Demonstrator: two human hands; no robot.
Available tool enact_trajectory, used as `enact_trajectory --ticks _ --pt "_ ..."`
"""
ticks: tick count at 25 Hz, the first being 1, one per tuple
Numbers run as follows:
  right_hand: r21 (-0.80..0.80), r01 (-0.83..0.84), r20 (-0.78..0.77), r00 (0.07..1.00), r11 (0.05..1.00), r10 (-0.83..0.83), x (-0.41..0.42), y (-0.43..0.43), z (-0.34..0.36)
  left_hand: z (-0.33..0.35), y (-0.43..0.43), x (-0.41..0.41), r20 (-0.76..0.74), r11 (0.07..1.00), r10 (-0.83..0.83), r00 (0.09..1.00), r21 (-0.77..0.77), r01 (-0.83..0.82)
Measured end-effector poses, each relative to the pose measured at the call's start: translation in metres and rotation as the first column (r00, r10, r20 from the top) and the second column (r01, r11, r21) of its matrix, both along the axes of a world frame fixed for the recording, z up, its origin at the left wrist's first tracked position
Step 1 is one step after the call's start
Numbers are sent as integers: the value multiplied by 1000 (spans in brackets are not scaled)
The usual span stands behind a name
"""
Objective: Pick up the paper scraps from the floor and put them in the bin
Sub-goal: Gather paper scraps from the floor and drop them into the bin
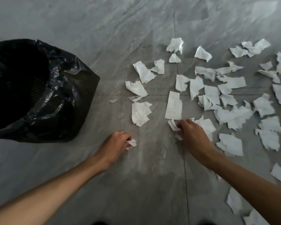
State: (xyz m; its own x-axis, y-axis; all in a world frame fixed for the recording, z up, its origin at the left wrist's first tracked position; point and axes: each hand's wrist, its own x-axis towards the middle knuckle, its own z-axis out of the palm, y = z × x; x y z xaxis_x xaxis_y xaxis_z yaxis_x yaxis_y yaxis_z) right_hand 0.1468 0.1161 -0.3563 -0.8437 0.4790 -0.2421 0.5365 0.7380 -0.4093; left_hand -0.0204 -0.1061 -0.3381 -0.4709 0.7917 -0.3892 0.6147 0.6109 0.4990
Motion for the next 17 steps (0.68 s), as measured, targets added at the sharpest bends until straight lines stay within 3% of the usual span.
enact_trajectory --ticks 2,6,11,14,17 --pt "18 5 -38 999 1000 -5 4 -3 -3 6 5 -3 -14 996 27 1000 80 -26" --pt "86 -35 -33 999 996 38 8 -5 -3 9 52 -23 -261 972 43 964 234 20" --pt "84 -93 -33 995 992 96 9 -4 0 -17 80 -25 -325 987 -146 934 14 159" --pt "-138 82 -156 982 987 -104 8 -6 7 -15 69 -21 -280 988 -63 958 116 99" --pt "-377 314 -122 916 871 -383 -3 -13 18 14 62 -21 -172 970 42 984 245 1"
